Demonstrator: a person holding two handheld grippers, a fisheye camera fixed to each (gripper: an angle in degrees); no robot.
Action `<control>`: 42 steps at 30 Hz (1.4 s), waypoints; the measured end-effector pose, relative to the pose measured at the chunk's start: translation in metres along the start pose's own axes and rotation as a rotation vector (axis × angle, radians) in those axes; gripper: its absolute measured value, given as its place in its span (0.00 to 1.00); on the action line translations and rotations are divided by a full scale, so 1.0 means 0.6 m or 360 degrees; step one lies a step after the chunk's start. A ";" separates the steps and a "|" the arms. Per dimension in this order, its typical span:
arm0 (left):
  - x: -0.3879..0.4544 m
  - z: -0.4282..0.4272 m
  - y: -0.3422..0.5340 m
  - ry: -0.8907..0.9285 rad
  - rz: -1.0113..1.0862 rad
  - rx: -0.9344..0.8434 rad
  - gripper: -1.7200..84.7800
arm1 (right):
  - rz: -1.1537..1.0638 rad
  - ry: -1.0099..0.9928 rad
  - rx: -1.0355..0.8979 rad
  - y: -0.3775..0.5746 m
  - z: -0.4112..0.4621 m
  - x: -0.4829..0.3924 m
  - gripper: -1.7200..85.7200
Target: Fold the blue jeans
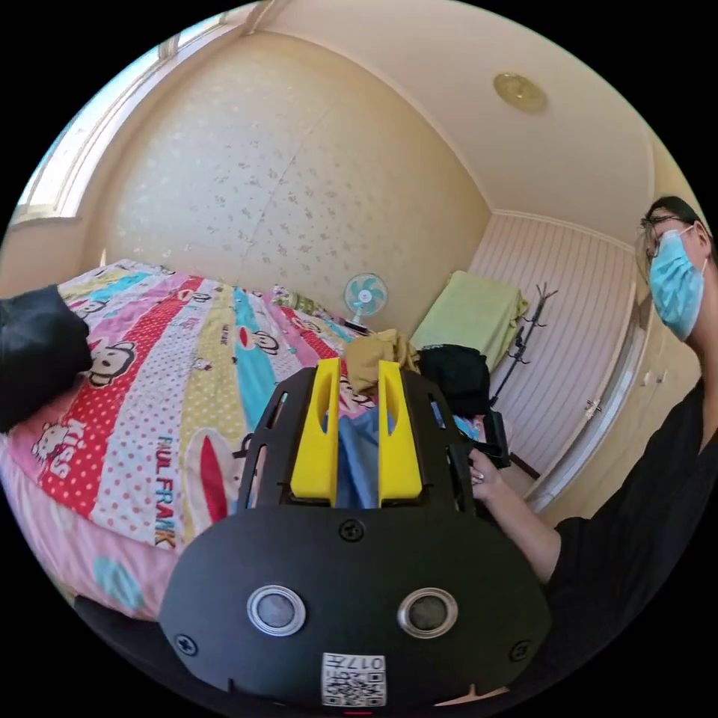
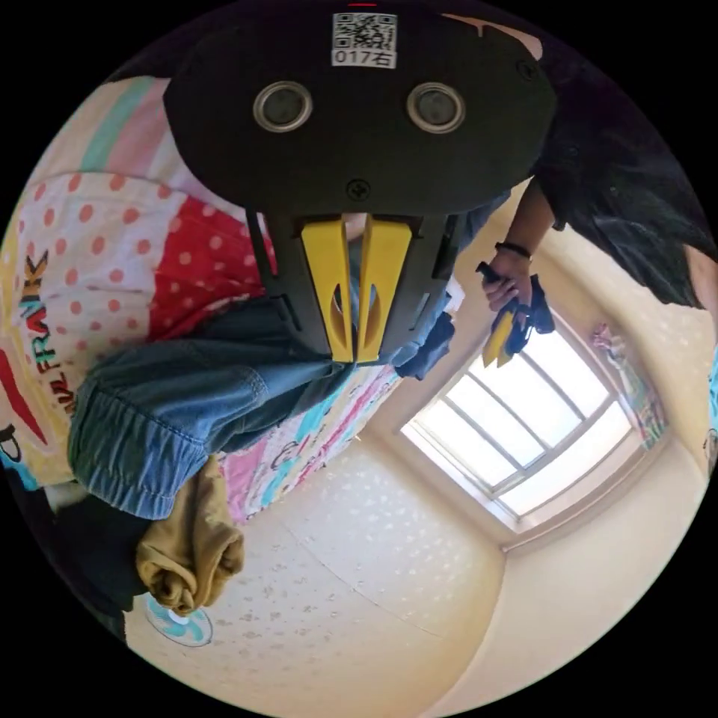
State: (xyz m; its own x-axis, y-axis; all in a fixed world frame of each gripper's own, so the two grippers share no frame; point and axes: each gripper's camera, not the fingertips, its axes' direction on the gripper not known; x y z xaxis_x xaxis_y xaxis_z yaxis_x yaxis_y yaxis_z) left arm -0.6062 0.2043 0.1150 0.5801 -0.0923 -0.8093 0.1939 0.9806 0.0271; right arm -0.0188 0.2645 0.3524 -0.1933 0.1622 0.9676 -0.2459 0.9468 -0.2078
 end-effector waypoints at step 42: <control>0.240 0.386 0.134 0.0666 0.0304 -0.0322 0.07 | 0.0432 0.0126 0.0133 -0.177 -0.189 -0.106 0.24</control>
State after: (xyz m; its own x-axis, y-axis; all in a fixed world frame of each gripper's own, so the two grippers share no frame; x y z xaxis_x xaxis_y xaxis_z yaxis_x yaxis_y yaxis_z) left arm -0.3239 0.2297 0.1368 0.2154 0.1289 -0.9680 -0.0662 0.9909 0.1172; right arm 0.1273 0.1853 0.3290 -0.1889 0.4308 0.8825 -0.2734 0.8400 -0.4686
